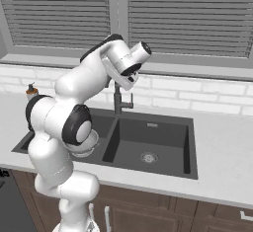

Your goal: Put the colander in the sink, put the orange in the colander, and turn on the sink faucet and pour water over the colander.

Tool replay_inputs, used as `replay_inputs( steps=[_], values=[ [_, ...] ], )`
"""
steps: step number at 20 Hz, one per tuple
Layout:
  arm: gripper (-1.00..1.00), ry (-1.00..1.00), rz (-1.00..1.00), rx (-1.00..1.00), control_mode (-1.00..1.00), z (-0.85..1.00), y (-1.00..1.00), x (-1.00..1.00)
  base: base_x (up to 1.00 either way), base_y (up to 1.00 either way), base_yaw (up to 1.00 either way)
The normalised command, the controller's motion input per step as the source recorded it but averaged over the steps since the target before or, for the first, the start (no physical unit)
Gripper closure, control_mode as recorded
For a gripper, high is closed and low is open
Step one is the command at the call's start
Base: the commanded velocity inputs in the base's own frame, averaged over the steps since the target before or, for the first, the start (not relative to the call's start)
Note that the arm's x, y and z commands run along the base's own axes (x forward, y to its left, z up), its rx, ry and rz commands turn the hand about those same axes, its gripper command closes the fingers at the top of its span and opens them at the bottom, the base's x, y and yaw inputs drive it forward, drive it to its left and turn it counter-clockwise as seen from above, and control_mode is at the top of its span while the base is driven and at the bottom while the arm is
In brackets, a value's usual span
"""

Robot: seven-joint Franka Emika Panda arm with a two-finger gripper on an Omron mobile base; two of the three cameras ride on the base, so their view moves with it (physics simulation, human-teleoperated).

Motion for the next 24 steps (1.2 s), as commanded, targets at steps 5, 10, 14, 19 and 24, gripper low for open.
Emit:
replay_inputs(
  steps=[5, 10, 14, 19, 24],
  values=[
    [-1.00, -0.07, 0.00, 0.00, -1.00, 0.00, 0.44, -0.01, 0.00, 0.00, 0.00],
    [-1.00, -0.08, 0.00, 0.00, -1.00, 0.00, 0.50, 0.00, 0.00, 0.00, 0.00],
    [-1.00, -0.10, 0.00, 0.00, -1.00, 0.00, 0.47, -0.01, 0.00, 0.00, 0.00],
    [-1.00, -0.09, 0.00, 0.00, -1.00, -0.01, 0.43, 0.00, 0.00, 0.00, 0.00],
    [-1.00, -0.09, -0.01, -0.01, -1.00, -0.14, 0.32, 0.23, 0.00, 0.00, 0.00]
  ],
)
